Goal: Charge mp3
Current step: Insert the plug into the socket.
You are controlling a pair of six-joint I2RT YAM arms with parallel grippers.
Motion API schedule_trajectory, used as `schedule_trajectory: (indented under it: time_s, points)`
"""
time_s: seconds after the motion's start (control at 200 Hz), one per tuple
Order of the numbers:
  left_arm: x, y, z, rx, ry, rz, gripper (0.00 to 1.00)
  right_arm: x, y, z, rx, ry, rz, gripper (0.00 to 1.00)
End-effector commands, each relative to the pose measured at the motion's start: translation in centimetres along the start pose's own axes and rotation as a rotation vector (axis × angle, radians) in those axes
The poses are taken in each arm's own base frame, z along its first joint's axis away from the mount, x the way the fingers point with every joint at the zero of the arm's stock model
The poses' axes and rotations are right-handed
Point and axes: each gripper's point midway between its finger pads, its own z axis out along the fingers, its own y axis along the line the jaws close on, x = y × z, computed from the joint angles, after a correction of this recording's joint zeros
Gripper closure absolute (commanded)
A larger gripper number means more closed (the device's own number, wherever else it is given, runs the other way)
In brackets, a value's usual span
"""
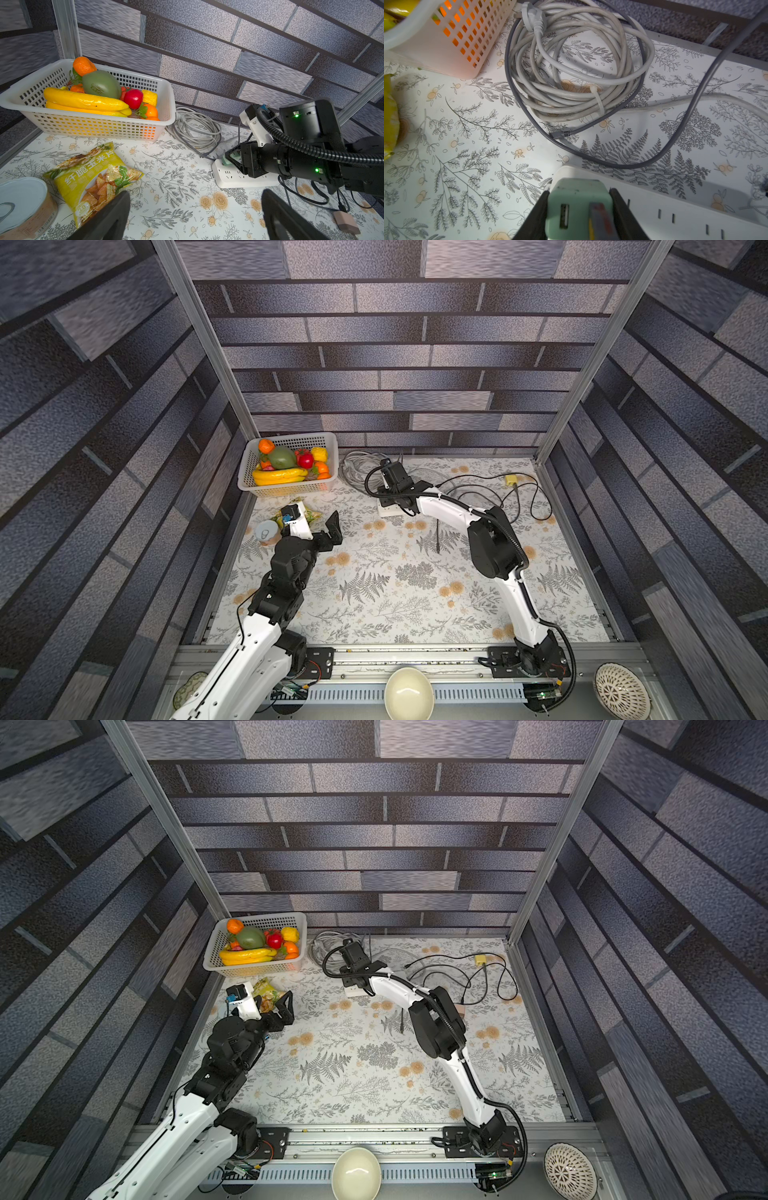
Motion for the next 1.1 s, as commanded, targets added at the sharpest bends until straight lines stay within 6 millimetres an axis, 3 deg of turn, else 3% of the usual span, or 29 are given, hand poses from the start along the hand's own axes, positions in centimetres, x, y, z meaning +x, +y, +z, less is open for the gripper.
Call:
schedule_trajectory:
  time_s: [0.0,0.276,0.611,0.842,1.092]
  points:
    - [-0.3,0.0,0.1,0.003,-0.02,0.003,0.0,9.1,-1.1,2.5,0.076,0.294,-0.059,1.0]
    - [0.2,-0.3,0.9,0.02,0.0,-0.017,0.0,9.4,-0.1,3.3,0.037,0.308,0.016,1.0]
    - [0.0,-0.6,1.2,0.03,-0.002,-0.019,0.0,9.8,-1.3,3.4,0.122,0.345,-0.014,1.0]
    - [0.0,-0.7,1.3,0.036,-0.001,-0.022,0.0,10.8,-1.5,2.8,0.131,0.343,0.066,1.0]
    - [0.1,-1.0,1.7,0.05,0.008,-0.032,0.0,10.0,-0.9,3.2,0.124,0.359,0.03,1.0]
